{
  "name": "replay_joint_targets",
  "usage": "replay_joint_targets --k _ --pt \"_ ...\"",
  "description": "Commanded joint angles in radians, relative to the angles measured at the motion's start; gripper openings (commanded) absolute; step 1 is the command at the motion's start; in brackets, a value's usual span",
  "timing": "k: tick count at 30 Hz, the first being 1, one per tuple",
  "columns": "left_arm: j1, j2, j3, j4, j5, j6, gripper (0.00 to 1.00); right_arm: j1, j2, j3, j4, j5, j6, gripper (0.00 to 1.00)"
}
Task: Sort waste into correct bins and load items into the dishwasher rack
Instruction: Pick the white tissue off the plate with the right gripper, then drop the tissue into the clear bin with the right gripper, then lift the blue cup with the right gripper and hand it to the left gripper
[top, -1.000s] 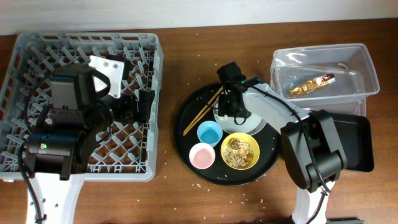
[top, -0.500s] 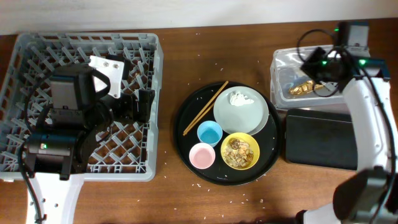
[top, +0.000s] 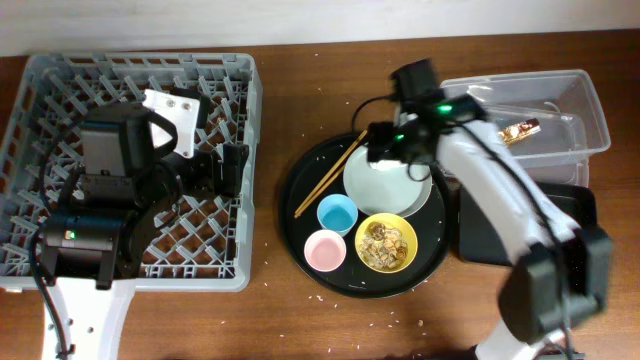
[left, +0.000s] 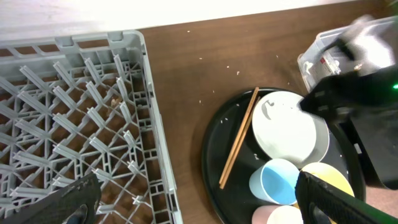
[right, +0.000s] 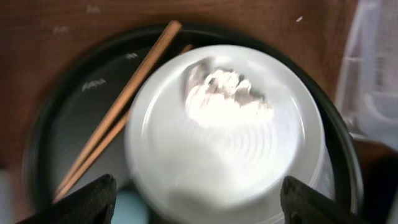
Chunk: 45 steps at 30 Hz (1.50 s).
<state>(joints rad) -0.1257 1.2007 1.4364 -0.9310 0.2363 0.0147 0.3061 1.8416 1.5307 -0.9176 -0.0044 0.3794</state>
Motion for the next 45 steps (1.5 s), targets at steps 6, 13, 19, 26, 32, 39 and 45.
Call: replay_joint_targets --k 6,13,19,26,32,39,45 --pt "0.004 -0.002 0.017 0.001 0.011 -0.003 0.99 -0.027 0.216 -0.022 0.137 0.054 0.048 0.53" --pt "0.004 -0.002 0.017 0.001 0.011 -0.003 0.99 -0.028 0.236 -0.118 0.217 0.042 0.048 0.43" --pt "0.004 -0.002 0.017 0.001 0.011 -0.003 0.99 -0.093 0.062 0.067 -0.016 -0.114 -0.023 0.04" --pt "0.004 -0.002 0.017 0.001 0.011 -0.003 0.99 -0.373 -0.085 0.152 -0.063 0.005 0.130 0.04" --pt "0.004 -0.002 0.017 0.001 0.011 -0.003 0.99 -0.464 -0.038 0.157 -0.021 -0.149 -0.073 0.57" --pt "0.004 -0.002 0.017 -0.001 0.014 -0.003 0.99 -0.134 -0.215 0.148 -0.298 -0.353 -0.095 0.59" --pt "0.004 -0.002 0.017 -0.048 0.037 -0.002 0.99 0.161 -0.133 -0.108 -0.164 -0.142 0.018 0.60"
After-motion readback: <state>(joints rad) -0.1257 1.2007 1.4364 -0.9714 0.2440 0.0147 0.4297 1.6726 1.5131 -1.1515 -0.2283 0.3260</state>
